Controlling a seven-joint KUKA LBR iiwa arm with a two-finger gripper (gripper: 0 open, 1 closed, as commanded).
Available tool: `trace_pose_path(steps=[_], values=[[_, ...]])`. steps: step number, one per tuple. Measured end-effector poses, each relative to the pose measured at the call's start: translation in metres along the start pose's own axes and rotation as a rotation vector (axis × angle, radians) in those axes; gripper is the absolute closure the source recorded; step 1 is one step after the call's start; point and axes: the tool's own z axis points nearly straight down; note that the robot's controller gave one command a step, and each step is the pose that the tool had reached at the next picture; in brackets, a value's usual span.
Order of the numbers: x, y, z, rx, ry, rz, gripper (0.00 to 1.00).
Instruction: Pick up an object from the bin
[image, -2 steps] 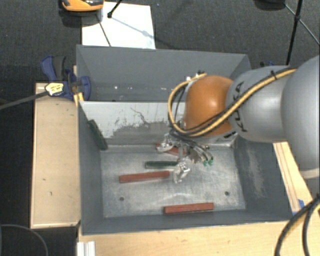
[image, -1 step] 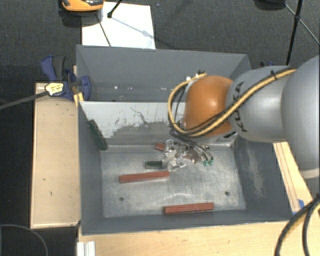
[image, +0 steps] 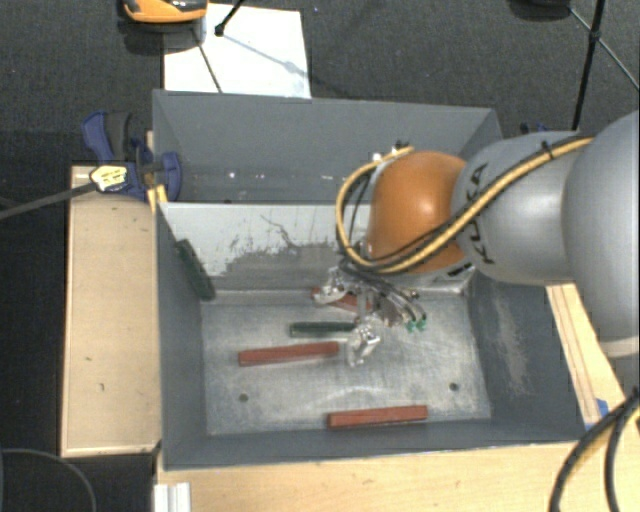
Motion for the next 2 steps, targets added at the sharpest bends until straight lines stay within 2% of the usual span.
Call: trace_pose_path(steps=[1, 2], values=[[0.000, 0.000, 0.000, 0.000, 0.000, 0.000, 0.00], [-0.007, 0.027, 0.022, 0.003, -0.014, -0.413, 1.00]])
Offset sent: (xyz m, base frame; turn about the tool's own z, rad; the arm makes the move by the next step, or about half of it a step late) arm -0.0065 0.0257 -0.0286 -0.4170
